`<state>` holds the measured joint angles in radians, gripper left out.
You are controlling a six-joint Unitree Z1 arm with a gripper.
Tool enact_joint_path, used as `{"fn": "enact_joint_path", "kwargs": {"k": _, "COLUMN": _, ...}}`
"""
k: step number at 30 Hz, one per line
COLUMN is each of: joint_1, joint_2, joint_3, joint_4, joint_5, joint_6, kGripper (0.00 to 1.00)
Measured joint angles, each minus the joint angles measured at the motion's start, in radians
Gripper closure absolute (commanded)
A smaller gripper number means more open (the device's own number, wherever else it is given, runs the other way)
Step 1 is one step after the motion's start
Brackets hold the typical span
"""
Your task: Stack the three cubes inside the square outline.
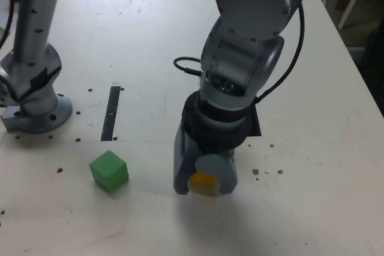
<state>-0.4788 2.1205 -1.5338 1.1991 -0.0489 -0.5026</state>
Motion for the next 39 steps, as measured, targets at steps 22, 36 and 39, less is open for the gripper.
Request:
{"fn": "enact_joint_path", "kwargs": {"k": 22, "joint_1": 0.191, "joint_2": -0.135, "joint_3": -0.195, "joint_4": 0.275, "joint_5": 0.142, "joint_6": 0.267, "kGripper": 0.72}}
{"fn": "enact_joint_path", "kwargs": {"k": 36, "joint_1": 0.269, "joint_2": -0.063, "joint_3": -0.24, "joint_4": 0.262, "joint_5": 0.124, "joint_6": 0.368, "kGripper": 0.72}}
{"fn": "enact_joint_path", "kwargs": {"k": 39, "joint_1": 0.276, "joint_2": -0.041, "joint_3": -0.243, "joint_4": 0.253, "joint_5": 0.124, "joint_6": 0.374, "kGripper": 0.72}}
